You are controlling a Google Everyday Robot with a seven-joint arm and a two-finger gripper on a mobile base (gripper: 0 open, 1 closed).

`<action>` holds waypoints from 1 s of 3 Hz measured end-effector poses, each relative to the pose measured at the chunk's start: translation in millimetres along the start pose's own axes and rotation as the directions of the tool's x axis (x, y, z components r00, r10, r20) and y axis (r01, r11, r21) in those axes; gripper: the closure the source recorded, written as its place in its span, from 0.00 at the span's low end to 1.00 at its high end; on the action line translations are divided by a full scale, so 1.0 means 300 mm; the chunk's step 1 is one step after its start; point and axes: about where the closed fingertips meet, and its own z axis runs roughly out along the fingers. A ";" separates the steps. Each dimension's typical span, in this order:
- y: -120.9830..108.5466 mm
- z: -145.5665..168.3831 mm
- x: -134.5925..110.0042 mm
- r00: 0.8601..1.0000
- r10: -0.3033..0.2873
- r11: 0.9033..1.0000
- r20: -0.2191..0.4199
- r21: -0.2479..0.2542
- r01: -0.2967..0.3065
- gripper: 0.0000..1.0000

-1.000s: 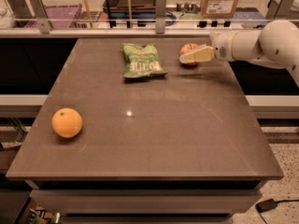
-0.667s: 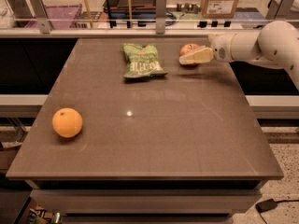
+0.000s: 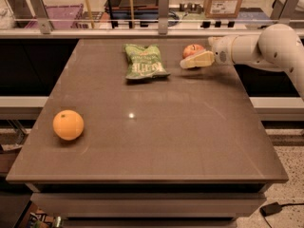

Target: Move apple near orange

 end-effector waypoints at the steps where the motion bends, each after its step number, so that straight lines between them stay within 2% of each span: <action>1: 0.004 0.020 0.016 1.000 0.008 1.000 -0.009 -0.008 -0.008 0.16; 3: 0.016 0.039 0.018 1.000 0.009 1.000 -0.011 -0.018 -0.009 0.64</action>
Offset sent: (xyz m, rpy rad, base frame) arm 0.0017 0.0029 -0.0057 -0.0002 0.0123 0.0037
